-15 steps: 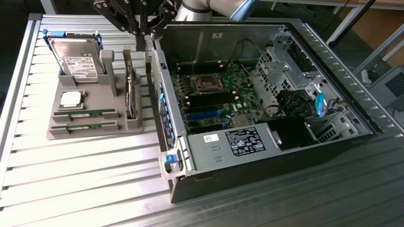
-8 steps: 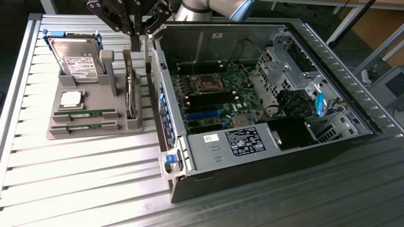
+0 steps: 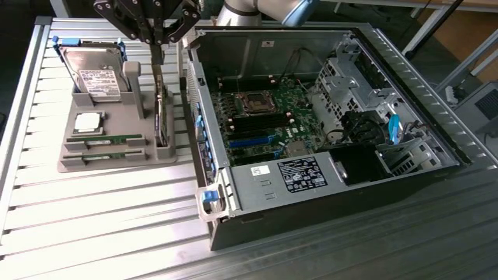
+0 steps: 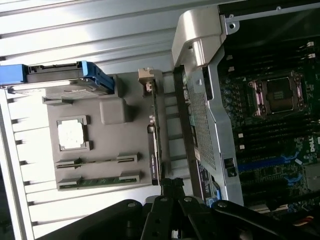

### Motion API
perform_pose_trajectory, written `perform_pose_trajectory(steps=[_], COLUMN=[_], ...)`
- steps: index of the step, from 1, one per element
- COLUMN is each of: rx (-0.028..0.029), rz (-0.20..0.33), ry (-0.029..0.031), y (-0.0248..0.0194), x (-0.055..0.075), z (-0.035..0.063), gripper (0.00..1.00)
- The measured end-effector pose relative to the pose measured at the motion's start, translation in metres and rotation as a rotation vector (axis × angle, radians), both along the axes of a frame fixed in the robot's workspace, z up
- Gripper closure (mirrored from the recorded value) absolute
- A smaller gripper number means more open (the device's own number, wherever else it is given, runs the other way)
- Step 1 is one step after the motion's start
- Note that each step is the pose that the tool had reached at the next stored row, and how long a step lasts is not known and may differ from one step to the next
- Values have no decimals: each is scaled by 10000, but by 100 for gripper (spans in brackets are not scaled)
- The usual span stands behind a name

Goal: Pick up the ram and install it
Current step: 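Reach for the ram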

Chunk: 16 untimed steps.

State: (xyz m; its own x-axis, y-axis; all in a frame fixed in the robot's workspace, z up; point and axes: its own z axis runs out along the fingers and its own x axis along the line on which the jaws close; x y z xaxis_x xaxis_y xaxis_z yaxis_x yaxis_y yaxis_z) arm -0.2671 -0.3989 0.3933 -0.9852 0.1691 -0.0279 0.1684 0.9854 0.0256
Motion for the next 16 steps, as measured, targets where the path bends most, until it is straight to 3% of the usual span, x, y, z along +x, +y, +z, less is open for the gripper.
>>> perform_pose_trajectory(steps=[6, 7, 16], rx=[-47, -152, -201], rz=[0, 0, 0], ry=[0, -1, 0], y=[0, 0, 0], x=[-107, -255, -310], z=[0, 0, 0], gripper=[91, 91, 91])
